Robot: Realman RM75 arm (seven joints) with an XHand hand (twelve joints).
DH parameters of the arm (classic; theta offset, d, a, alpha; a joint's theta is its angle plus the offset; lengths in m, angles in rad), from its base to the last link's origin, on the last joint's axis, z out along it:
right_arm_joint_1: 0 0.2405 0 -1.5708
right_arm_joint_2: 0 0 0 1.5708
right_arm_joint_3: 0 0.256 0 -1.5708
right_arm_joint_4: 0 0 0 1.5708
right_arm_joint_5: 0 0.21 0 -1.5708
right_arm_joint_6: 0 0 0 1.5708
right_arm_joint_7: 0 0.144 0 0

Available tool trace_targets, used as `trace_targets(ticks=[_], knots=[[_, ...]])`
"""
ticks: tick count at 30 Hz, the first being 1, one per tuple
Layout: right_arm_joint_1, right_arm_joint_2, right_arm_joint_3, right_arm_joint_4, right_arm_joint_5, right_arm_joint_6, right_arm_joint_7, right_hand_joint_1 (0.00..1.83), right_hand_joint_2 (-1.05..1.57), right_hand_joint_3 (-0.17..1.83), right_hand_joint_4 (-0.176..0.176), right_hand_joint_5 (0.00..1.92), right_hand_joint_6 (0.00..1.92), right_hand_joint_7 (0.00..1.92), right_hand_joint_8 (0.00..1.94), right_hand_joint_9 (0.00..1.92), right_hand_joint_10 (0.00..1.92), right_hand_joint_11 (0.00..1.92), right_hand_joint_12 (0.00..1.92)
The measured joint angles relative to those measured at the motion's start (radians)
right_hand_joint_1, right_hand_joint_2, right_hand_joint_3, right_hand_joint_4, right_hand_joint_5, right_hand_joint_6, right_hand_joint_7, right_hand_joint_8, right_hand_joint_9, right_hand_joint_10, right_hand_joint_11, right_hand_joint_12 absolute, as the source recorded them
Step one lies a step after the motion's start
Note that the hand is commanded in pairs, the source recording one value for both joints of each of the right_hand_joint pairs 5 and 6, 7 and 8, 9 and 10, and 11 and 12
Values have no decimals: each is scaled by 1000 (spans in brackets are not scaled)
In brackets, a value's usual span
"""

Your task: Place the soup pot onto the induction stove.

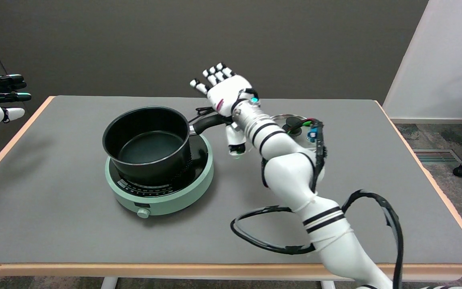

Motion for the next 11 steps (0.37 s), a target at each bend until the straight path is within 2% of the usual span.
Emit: trace_targets(ticks=[11], knots=[[-49, 112, -14, 166, 6, 1, 36, 1132, -1034, 1472, 176, 6, 6, 6, 6, 6, 6, 6, 6]])
